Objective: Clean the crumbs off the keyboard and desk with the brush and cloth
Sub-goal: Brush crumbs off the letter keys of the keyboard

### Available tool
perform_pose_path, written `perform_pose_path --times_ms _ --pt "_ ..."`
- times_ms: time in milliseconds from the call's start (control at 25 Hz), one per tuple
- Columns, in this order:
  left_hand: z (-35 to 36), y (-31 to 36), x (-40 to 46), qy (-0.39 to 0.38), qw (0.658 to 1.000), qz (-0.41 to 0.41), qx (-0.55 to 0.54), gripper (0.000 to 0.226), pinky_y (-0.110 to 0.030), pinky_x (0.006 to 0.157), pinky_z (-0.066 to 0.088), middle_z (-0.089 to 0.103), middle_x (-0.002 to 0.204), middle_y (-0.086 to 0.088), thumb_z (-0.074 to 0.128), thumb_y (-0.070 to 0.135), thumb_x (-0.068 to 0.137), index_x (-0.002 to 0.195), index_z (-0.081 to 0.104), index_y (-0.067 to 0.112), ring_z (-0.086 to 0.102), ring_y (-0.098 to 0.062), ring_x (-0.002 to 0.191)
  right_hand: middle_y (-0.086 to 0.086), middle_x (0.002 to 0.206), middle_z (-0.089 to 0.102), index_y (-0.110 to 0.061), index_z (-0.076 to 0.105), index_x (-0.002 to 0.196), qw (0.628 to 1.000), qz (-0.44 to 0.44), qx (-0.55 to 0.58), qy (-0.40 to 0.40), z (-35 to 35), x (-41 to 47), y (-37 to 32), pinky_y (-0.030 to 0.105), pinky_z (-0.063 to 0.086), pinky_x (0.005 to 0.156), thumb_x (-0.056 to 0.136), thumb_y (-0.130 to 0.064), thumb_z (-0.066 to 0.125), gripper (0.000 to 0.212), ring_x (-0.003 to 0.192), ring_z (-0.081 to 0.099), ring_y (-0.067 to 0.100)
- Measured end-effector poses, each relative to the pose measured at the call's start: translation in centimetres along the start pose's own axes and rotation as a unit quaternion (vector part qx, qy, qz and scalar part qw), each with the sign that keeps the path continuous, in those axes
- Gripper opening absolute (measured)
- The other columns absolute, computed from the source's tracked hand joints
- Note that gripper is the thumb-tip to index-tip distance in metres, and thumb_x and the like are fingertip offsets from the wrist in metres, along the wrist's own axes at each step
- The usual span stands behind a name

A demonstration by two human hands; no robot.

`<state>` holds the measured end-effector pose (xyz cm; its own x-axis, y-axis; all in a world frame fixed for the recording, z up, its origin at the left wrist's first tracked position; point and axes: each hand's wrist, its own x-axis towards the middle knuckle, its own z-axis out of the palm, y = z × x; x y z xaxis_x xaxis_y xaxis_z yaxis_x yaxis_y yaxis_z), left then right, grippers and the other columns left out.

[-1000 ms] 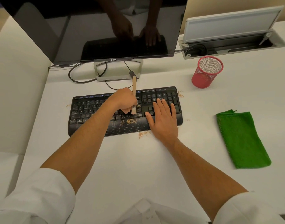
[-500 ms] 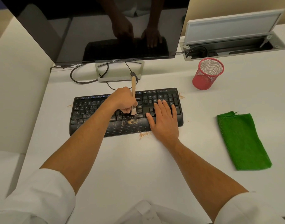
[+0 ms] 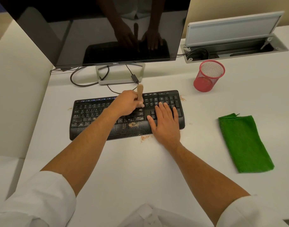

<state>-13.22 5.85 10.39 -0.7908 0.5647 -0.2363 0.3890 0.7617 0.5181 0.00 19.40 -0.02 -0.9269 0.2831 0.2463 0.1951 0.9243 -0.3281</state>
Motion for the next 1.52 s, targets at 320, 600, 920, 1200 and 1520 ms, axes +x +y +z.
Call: perform_pose_path --times_ms 320,600,920,1200,1520 --pt "-2.3 1.1 0.4 -0.028 0.975 -0.011 0.219 0.009 -0.035 0.069 0.044 0.06 0.085 -0.002 0.059 0.023 0.095 0.09 0.062 0.017 0.06 -0.024 0.08 0.006 0.152 0.047 -0.012 0.05 0.144 1.0 0.002 -0.003 -0.008 0.0 0.0 0.0 0.045 0.007 0.125 0.104 -0.053 0.035 0.06 0.147 0.031 0.022" --pt "-0.2 -0.1 -0.6 0.011 1.0 0.005 0.001 0.016 -0.037 0.081 0.05 0.067 0.094 -0.002 0.061 0.027 0.095 0.098 0.068 0.013 0.062 -0.019 0.087 0.007 0.149 0.05 -0.011 0.052 0.142 1.0 -0.002 -0.001 0.002 -0.1 0.0 -0.1 0.043 0.005 0.124 0.103 -0.052 0.037 0.058 0.146 0.034 0.023" --pt "-1.3 1.0 -0.4 0.005 0.961 -0.001 0.276 0.014 -0.036 0.065 0.04 0.054 0.082 -0.005 0.053 0.021 0.098 0.087 0.057 0.014 0.058 -0.028 0.078 0.007 0.151 0.048 -0.011 0.051 0.144 1.0 0.002 0.004 -0.006 -0.1 0.0 -0.1 0.043 0.003 0.124 0.104 -0.053 0.036 0.06 0.147 0.031 0.023" --pt "0.2 0.0 -0.3 -0.012 0.993 0.043 0.111 0.022 -0.043 0.08 0.049 0.059 0.095 -0.004 0.057 0.033 0.098 0.096 0.064 0.012 0.058 -0.023 0.086 0.007 0.151 0.049 -0.011 0.051 0.143 1.0 0.0 0.002 -0.005 -0.1 0.0 -0.1 0.045 0.007 0.125 0.104 -0.053 0.035 0.06 0.147 0.032 0.023" --pt "-2.1 0.2 -0.6 -0.035 0.962 -0.041 0.268 0.012 -0.036 0.069 0.044 0.06 0.089 -0.006 0.055 0.025 0.099 0.094 0.059 0.014 0.059 -0.025 0.078 0.006 0.153 0.046 -0.012 0.049 0.145 1.0 0.0 0.003 -0.012 -0.2 0.0 -0.1 0.044 0.003 0.124 0.104 -0.054 0.034 0.06 0.148 0.03 0.022"
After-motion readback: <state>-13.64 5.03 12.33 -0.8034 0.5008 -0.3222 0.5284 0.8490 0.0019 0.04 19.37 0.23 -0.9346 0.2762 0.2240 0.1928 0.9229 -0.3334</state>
